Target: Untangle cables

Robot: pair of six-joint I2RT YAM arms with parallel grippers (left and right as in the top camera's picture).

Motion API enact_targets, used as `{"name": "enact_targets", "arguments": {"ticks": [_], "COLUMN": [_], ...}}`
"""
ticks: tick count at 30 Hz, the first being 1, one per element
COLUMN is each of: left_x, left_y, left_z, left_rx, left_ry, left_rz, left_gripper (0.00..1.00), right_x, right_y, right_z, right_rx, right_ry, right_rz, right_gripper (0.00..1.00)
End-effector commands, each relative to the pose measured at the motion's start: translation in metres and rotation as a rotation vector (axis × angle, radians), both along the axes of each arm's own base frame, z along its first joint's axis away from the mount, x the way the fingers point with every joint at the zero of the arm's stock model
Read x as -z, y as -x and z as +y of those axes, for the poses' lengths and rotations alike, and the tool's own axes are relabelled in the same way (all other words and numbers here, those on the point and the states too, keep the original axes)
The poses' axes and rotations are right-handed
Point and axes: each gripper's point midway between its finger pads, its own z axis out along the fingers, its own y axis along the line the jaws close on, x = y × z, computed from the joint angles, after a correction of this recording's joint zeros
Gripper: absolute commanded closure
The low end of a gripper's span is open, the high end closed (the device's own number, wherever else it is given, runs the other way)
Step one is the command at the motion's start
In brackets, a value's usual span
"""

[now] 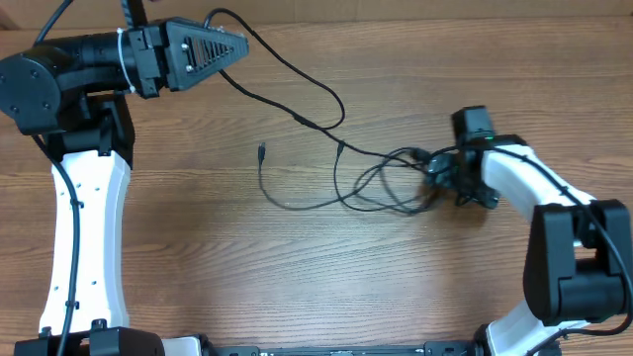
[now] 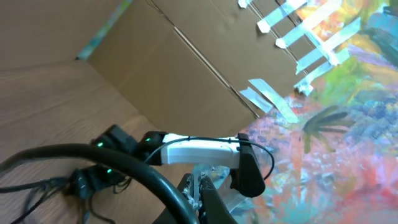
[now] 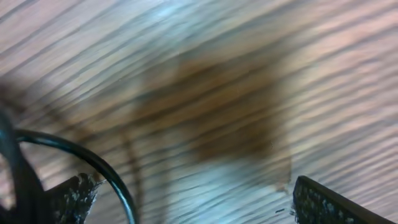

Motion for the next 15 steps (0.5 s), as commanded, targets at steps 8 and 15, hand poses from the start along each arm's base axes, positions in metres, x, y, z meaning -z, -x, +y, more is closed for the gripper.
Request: {"name": "enact_targets", "arguments": {"ticks": [8, 15], "left_x": [-0.015, -0.015], "left_y": [0.014, 0.012], "left_z": [0.006, 0.01], "left_rx": [-0.013, -0.025], "left_ry": [-0.022, -0.02], "left_rz": [-0.043, -0.028], "left_gripper": [0.96, 0.96], "right_x": [0.005, 0.004], "right_y": [0.007, 0.014], "right_z": [-0.049, -0.088], "right_rx": [0.213, 0.334], "right_ry": [-0.1, -0.1], "right_rz": [-0.002, -0.018], "right_gripper": [0.0, 0.0]}}
